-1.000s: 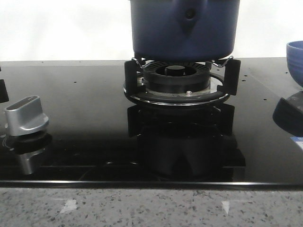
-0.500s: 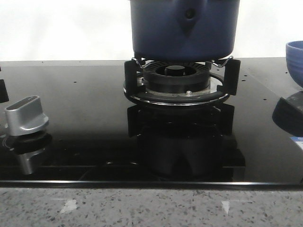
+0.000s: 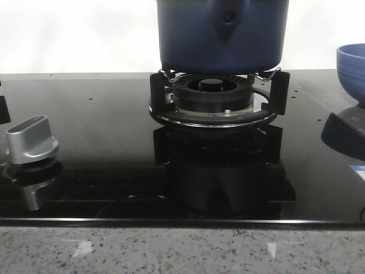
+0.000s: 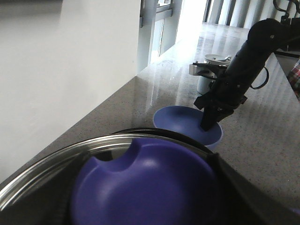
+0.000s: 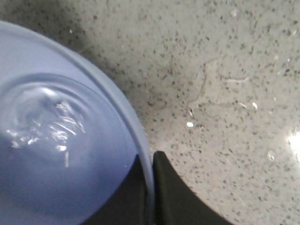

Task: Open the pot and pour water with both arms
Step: 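Close the right gripper on the rim of the light blue bowl, then lift the bowl with the right gripper and carry it over the pot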

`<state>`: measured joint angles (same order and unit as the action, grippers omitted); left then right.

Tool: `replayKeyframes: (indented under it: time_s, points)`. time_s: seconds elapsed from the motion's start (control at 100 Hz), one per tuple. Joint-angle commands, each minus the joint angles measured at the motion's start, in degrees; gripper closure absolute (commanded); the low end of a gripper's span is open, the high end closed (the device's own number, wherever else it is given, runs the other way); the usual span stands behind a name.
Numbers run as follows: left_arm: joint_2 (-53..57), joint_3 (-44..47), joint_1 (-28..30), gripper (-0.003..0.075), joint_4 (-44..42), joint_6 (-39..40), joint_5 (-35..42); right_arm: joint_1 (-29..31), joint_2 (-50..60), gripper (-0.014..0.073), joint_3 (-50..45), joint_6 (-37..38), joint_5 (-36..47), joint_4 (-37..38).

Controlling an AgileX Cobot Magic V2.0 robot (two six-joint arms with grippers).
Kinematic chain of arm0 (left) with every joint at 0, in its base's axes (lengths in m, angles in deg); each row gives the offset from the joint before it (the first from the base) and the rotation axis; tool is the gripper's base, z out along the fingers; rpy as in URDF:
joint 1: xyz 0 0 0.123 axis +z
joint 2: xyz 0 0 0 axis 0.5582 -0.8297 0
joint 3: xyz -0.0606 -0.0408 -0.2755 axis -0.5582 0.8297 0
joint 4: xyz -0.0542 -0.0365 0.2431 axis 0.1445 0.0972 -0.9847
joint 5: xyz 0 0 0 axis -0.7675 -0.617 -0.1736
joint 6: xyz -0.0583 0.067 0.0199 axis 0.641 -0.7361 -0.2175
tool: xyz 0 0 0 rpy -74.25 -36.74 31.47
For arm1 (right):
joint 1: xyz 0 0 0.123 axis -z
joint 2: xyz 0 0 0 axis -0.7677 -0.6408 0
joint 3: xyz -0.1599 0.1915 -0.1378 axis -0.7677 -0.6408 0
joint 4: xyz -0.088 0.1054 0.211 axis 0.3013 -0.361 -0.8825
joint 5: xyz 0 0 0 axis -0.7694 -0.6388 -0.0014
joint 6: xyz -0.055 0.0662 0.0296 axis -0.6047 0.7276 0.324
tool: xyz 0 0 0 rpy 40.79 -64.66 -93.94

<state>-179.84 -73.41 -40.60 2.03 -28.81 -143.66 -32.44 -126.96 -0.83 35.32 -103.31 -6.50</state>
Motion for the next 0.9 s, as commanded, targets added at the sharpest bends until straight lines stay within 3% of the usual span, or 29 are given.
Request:
replayKeyframes:
  time_s: [0.0,0.26,0.36,0.67,0.89]
  points:
    - [3.13,-2.19,0.12,0.0406,5.91,0.44,-1.41,0.36,3.92,0.0666,2.77,0.02,4.06,-2.01]
    - [3.13,-2.19,0.12,0.0406,5.91,0.44,-1.50,0.26,9.34,0.0666,9.51,0.02,8.36,-6.48]
    - [3.13,-2.19,0.12,0.0406,5.91,0.44,-1.50,-0.92,10.55,0.0666,11.89,-4.10,8.96,-12.03]
    - [3.13,-2.19,0.12,0.0406,5.91,0.44,-1.50,-13.33,10.65,0.0666,16.39,-5.64,12.72,-13.40]
    - [3.13,-2.19,0.12,0.0406,5.91,0.44,-1.50,-18.19,10.31,0.0657,16.39,-5.64,18.31,-13.16]
